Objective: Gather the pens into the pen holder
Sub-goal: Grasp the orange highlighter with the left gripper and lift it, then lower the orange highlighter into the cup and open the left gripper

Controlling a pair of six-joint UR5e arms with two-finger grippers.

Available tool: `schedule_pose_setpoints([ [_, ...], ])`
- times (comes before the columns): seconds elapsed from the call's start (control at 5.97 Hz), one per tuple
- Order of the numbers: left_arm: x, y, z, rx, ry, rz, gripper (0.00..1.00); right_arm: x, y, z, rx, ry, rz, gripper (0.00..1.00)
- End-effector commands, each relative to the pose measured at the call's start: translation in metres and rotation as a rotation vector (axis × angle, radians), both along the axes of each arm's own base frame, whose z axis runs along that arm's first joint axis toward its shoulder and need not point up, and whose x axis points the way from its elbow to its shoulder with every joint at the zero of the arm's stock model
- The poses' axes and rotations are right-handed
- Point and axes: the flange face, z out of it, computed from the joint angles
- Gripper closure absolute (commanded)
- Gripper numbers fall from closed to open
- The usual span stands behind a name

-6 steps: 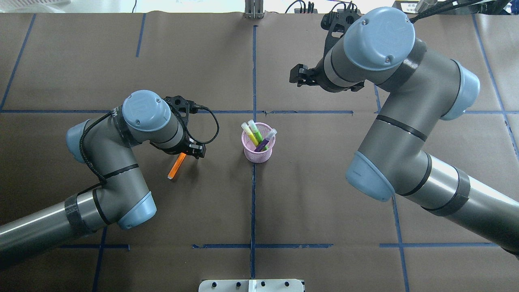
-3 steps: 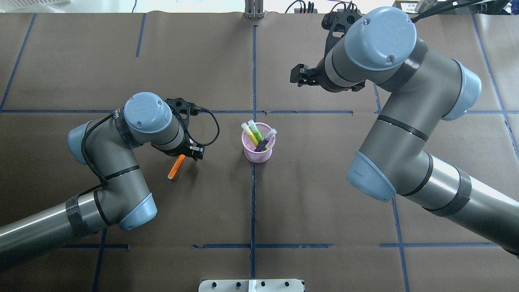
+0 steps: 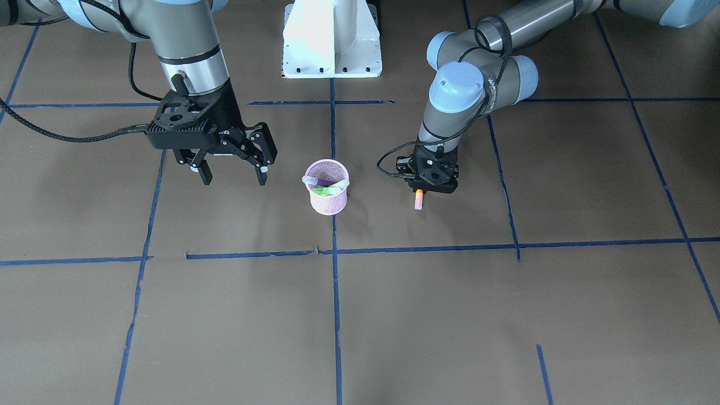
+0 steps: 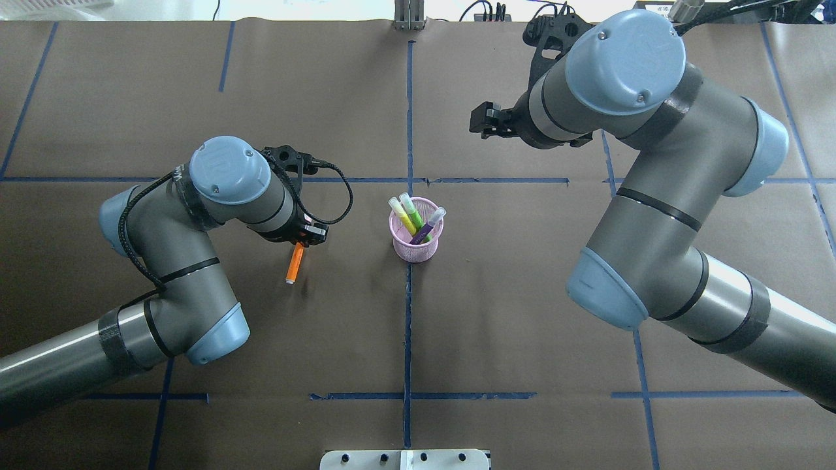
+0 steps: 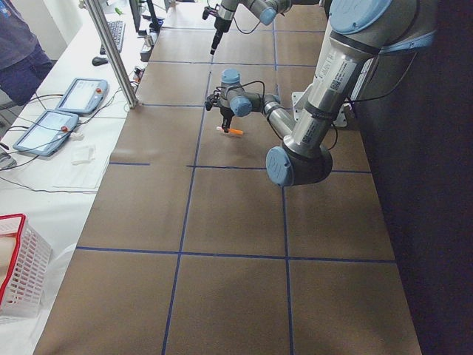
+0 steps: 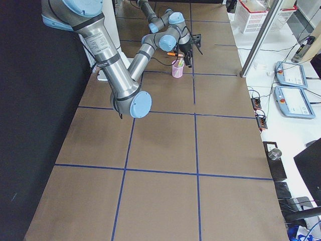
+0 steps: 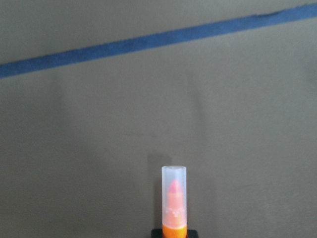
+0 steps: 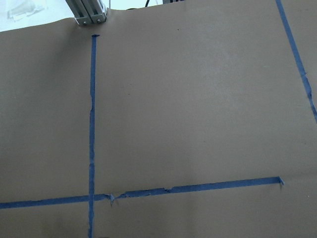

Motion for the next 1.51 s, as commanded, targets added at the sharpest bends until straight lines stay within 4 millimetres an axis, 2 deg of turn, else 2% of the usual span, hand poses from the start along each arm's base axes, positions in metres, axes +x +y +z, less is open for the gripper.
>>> schedule_pose_setpoints([
  [0.0,-0.040,0.012,-0.073,0.151,0.177,-0.051,1.00,0.004,0.001,0.003,0.006,0.004,-0.006,0.00],
  [0.17,-0.041,0.010,-0.090,0.303,0.298,-0.147,1.00,0.005,0.002,0.004,0.006,0.004,-0.006,0.00],
  [0.34,-0.039,0.019,-0.110,0.383,0.377,-0.207,1.00,0.006,0.002,0.004,0.007,0.005,-0.006,0.00],
  [0.5,-0.040,0.018,-0.127,0.431,0.409,-0.265,1.00,0.007,0.001,0.004,0.008,0.003,-0.005,0.00],
  [0.67,-0.026,0.032,-0.135,0.484,0.448,-0.328,1.00,0.007,0.001,0.004,0.008,0.003,-0.005,0.00],
  [0.84,0.000,0.044,-0.140,0.497,0.452,-0.344,1.00,0.008,0.001,0.007,0.006,0.007,-0.005,0.00],
  [1.01,0.028,0.047,-0.140,0.503,0.443,-0.355,1.00,0.008,0.001,0.009,0.006,0.010,-0.007,0.00],
  [1.17,0.043,0.039,-0.148,0.505,0.439,-0.358,1.00,0.010,0.000,0.010,0.017,0.017,-0.014,0.00],
  [1.34,0.045,0.035,-0.149,0.514,0.429,-0.363,1.00,0.010,0.001,0.009,0.017,0.015,-0.013,0.00],
])
